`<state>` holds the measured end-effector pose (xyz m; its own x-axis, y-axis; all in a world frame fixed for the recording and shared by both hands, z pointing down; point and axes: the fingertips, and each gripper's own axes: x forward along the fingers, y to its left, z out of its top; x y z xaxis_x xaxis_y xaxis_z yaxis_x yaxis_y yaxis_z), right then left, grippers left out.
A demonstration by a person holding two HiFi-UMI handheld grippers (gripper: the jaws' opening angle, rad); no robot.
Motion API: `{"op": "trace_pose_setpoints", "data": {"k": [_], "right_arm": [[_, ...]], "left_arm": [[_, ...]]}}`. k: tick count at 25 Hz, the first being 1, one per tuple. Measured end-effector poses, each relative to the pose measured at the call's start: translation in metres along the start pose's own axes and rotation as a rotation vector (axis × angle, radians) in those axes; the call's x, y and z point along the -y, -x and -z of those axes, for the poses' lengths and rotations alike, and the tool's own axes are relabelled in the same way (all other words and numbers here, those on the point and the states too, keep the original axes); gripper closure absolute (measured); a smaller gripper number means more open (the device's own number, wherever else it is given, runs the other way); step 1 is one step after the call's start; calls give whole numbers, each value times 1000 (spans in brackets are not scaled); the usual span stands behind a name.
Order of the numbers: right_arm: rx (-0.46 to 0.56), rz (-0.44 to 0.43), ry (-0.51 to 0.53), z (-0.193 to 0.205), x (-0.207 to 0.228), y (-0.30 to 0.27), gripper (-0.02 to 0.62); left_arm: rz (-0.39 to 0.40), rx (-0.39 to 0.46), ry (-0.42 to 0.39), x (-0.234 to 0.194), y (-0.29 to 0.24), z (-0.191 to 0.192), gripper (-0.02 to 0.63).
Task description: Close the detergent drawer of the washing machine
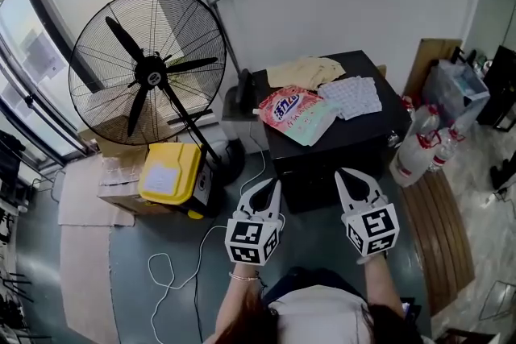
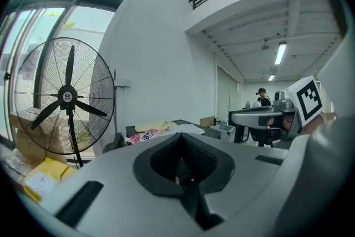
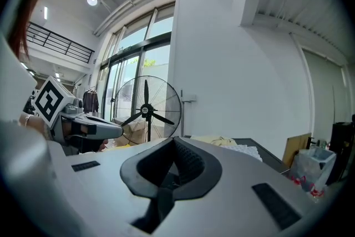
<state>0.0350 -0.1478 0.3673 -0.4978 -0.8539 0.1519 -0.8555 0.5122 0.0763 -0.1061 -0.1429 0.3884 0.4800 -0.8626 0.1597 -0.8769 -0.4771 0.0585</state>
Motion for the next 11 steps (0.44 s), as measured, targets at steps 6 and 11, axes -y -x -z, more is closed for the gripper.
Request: {"op": "trace_pose_setpoints", "data": {"k": [6,11], "right_arm": [[-10,1,-25,4,6,-1,569],[-6,1,-26,1,11,-5,569]], "left_arm": [[-9,-16,18,-3,-1,11,589],[-20,-15,20,-9,-4,11,589]]}}
